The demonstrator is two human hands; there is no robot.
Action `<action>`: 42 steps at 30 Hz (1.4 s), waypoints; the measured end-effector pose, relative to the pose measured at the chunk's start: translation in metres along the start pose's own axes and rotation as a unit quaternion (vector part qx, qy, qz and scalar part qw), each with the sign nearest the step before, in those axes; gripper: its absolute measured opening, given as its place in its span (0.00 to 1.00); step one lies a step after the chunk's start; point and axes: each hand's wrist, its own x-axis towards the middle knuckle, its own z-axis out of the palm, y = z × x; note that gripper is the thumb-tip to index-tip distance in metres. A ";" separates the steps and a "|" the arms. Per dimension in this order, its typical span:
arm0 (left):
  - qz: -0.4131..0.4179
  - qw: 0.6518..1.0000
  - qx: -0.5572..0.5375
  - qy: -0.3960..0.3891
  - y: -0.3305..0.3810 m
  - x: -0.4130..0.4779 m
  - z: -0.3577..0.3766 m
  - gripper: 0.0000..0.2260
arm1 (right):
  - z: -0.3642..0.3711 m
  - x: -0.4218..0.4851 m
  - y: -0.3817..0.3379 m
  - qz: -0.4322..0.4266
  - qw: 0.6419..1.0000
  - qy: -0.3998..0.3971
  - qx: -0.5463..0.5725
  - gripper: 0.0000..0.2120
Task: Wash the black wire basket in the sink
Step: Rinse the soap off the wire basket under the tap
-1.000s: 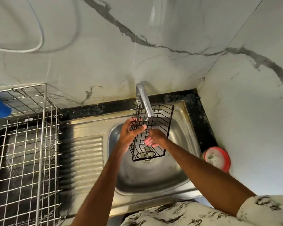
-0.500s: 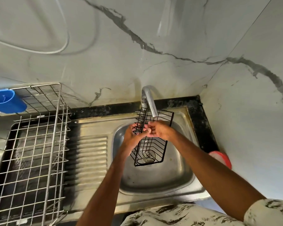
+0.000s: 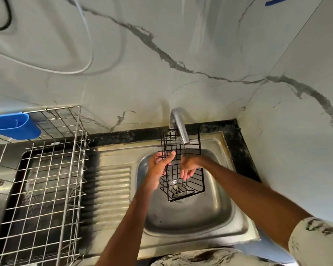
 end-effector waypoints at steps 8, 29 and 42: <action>-0.001 0.995 0.086 0.046 -0.015 -0.002 -0.023 0.39 | -0.005 -0.014 0.014 -0.165 0.886 0.361 0.240 0.09; -0.080 0.987 0.062 0.129 -0.022 -0.018 -0.048 0.58 | -0.051 0.048 -0.033 -0.082 0.597 0.093 0.793 0.16; -0.071 0.991 0.066 0.095 0.010 -0.048 -0.043 0.38 | -0.040 -0.004 -0.007 -0.140 0.645 0.088 0.746 0.19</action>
